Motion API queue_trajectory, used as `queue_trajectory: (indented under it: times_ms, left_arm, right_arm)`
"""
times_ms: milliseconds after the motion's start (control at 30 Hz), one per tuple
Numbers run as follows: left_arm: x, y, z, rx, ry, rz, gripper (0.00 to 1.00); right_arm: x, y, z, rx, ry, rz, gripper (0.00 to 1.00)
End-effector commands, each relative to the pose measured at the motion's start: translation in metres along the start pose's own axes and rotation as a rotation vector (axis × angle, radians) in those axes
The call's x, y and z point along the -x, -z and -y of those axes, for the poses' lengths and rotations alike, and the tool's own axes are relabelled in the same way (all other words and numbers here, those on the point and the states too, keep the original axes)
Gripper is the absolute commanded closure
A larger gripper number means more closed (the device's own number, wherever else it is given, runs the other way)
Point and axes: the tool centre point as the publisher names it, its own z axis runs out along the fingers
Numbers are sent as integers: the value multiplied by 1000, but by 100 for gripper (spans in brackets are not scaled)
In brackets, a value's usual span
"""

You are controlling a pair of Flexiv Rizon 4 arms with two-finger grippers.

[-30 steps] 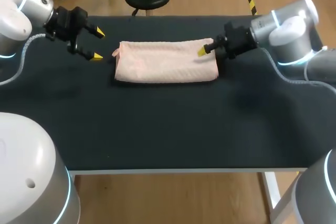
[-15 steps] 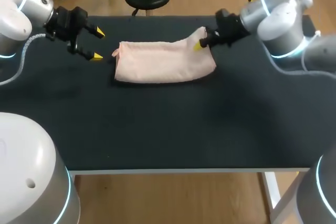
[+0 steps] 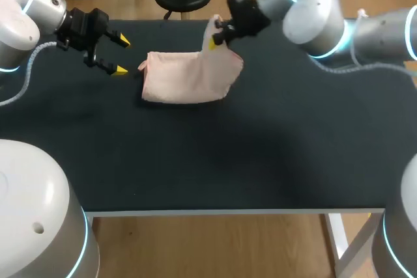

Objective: Fold the towel

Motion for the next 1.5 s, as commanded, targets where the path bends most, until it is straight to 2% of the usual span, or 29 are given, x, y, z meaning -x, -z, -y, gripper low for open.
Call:
queue_trajectory:
  times_ms: [33, 233, 500, 533, 567, 833, 1200, 1367, 1500]
  left_arm:
    - [-1, 0, -1, -3, -3, 2, 0]
    - [-1, 0, -1, -3, -3, 2, 0]
    - [-1, 0, -1, -3, -3, 2, 0]
    - [-1, 0, -1, -3, -3, 2, 0]
    - [-1, 0, -1, -3, -3, 2, 0]
    - [-1, 0, -1, -3, -3, 2, 0]
    - [-1, 0, -1, -3, -3, 2, 0]
    - [-1, 0, -1, -3, -3, 2, 0]
    - [-1, 0, -1, -3, -3, 2, 0]
  right_arm:
    - [-10, -30, -21, -23, 19, -2, 100]
    - [-19, -62, -25, -90, 26, -18, 100]
    - [-19, -97, -31, -102, -7, -9, 100]
    - [-21, -98, -31, -101, -1, -27, 62]
    - [-24, -98, -30, -101, 6, -41, 0]
    - [-35, -89, -29, -53, 41, -97, 0]
    - [-50, -50, -26, 96, 117, -187, 0]
    - [-31, -37, -13, 106, 75, -176, 0]
    - [-14, -32, -1, 139, 76, -115, 0]
